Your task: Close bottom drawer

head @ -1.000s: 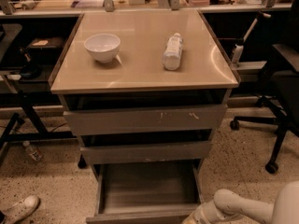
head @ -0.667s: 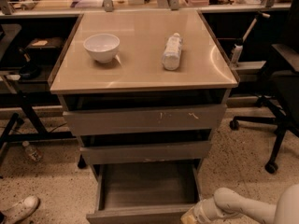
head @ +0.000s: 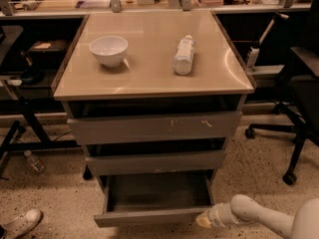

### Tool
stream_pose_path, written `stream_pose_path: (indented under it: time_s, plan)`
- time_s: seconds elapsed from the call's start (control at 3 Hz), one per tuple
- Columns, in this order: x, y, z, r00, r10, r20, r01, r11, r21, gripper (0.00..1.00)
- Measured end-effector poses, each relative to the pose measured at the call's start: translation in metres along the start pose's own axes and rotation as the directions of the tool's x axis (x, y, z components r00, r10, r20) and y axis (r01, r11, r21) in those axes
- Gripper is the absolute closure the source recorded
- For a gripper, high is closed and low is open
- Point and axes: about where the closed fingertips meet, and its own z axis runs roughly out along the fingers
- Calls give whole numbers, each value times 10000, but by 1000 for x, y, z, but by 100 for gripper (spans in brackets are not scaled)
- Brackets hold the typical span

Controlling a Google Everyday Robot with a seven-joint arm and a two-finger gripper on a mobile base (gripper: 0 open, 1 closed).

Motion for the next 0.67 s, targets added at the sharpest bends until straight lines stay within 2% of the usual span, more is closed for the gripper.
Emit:
stream_pose_path:
  time_s: [0.33,0.67]
  plan:
    - [-7,-25,-2,9988,192,449,-213,9987,458,100]
    - [-7,-25,-2,9988,193,456,-214,9987,461,100]
